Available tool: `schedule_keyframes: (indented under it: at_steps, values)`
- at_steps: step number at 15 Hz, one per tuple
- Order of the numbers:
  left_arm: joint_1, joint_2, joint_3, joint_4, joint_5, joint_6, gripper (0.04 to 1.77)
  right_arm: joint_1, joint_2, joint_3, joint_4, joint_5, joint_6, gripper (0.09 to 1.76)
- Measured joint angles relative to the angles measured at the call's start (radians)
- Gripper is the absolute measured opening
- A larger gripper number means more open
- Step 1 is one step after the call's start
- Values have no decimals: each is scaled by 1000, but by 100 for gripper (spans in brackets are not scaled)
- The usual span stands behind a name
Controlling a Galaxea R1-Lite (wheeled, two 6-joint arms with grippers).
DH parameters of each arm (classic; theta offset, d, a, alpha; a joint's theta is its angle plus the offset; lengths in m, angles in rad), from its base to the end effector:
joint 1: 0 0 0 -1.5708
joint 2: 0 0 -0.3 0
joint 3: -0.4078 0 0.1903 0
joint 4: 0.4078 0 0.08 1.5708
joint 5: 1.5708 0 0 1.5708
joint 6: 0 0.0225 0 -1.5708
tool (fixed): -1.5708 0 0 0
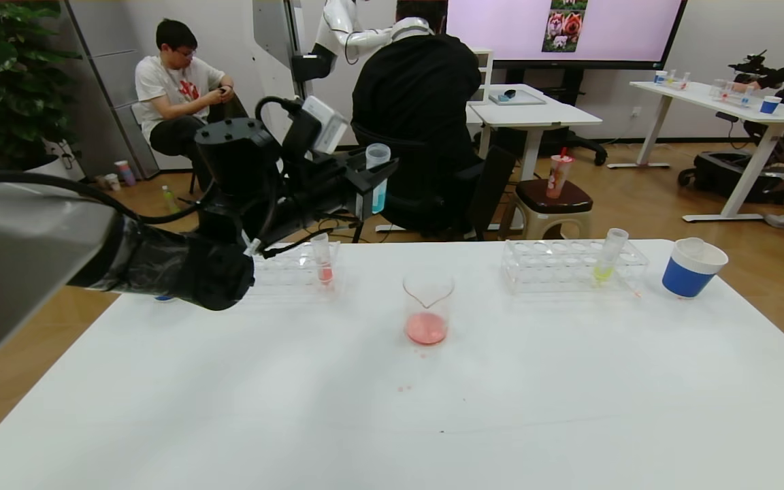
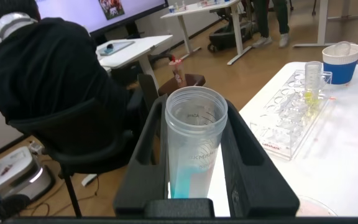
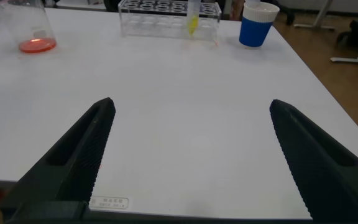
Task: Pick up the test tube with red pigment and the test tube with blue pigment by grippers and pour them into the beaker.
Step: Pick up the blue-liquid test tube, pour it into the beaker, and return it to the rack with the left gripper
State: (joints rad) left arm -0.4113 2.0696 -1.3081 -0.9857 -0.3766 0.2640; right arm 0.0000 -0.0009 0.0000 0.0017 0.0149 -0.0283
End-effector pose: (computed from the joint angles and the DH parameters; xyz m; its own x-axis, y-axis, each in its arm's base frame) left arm 0.3821 -0.1757 0.2200 0.6840 -0.6996 0.2067 0.6230 0.7076 0.3333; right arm -0.0229 0.0003 0.0753 0.9999 0.0149 -0.0008 -0.0149 0.9995 -0.0283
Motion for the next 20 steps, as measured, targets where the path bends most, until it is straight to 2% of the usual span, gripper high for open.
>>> schedule_keyframes:
  at_steps: [2,4,7,11,14,17,20]
  values:
    - [-60,53,8,-71,2,66,51,0,0,0,0,0,0,174]
    - [-84,101,13,-134,-9,182,51,0,0,0,0,0,0,174]
    - [-91,167,13,-222,-50,318,51,0,0,0,0,0,0,174]
    - [-60,242,-30,-299,-161,509,51,0,0,0,0,0,0,174]
    - [-32,318,-126,-408,-275,556,51,0,0,0,0,0,0,174]
    - [-24,377,-154,-485,-333,597,51,0,0,0,0,0,0,174]
    - [-18,406,-156,-500,-381,674,51,0,0,0,0,0,0,174]
